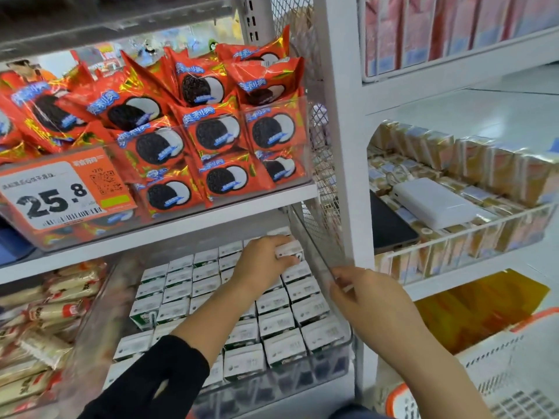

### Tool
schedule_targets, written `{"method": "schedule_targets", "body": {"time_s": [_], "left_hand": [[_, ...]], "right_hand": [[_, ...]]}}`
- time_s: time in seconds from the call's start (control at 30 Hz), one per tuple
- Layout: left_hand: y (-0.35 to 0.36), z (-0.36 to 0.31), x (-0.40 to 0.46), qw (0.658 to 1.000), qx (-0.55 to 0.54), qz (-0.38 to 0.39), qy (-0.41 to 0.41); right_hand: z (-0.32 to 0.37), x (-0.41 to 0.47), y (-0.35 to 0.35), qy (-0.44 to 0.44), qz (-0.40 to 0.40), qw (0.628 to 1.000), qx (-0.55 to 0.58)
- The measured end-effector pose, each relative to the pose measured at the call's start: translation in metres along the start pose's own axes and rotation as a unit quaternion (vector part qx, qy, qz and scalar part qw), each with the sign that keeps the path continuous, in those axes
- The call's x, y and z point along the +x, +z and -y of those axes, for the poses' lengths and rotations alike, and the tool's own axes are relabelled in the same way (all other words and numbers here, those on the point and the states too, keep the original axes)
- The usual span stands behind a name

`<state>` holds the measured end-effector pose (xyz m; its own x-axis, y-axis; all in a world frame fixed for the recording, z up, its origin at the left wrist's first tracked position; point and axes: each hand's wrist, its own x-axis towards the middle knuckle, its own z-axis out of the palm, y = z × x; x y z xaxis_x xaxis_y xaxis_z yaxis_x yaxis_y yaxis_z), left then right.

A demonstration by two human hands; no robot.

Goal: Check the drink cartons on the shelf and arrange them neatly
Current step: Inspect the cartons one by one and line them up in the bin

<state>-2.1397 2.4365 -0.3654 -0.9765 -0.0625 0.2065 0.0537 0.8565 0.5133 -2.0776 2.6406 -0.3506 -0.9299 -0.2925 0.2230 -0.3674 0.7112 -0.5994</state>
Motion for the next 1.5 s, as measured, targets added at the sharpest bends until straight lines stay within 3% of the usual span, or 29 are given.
{"method": "schedule_targets", "body": {"time_s": [0.17,0.37,0.53,0.63,0.77,0.83,0.9,1.0,1.1,1.33,1.5], "left_hand": [[-0.007,0.005,-0.001,0.999,0.039,0.007,0.021],[-0.028,0.004,-0.011,0.982,0.136,0.124,0.043],[-0.023,-0.007,-0.005,0.965,0.207,0.153,0.045],[-0.016,-0.006,-0.003,0.968,0.192,0.157,0.046],[-0.014,0.002,-0.015,0.991,0.083,0.102,0.029],[-0.022,0.001,-0.023,0.998,-0.036,0.042,0.009],[-0.035,-0.004,-0.032,0.985,-0.169,-0.023,-0.010],[-0.052,-0.008,-0.053,0.921,-0.364,-0.123,-0.065],[-0.063,-0.006,-0.083,0.833,-0.519,-0.117,-0.154],[-0.069,0.004,-0.133,0.777,-0.590,-0.129,-0.180],[-0.068,0.006,-0.146,0.774,-0.606,-0.115,-0.142]], "right_hand": [[-0.001,-0.001,-0.001,-0.002,0.005,1.000,0.011],[0.002,-0.001,0.001,0.010,-0.010,1.000,-0.006],[0.005,-0.002,0.002,0.021,-0.011,1.000,-0.019],[0.005,-0.002,0.003,0.035,-0.018,0.999,-0.012],[0.007,-0.003,0.002,0.048,-0.049,0.998,0.012],[0.009,-0.003,0.002,0.041,-0.093,0.994,0.037],[0.012,-0.002,0.001,0.020,-0.150,0.985,0.077],[0.021,-0.004,0.001,-0.010,-0.218,0.966,0.138],[0.038,-0.007,0.007,-0.049,-0.212,0.962,0.163],[0.071,-0.018,0.049,-0.145,-0.059,0.982,0.102],[0.076,-0.015,0.068,-0.163,-0.104,0.979,0.071]]}}
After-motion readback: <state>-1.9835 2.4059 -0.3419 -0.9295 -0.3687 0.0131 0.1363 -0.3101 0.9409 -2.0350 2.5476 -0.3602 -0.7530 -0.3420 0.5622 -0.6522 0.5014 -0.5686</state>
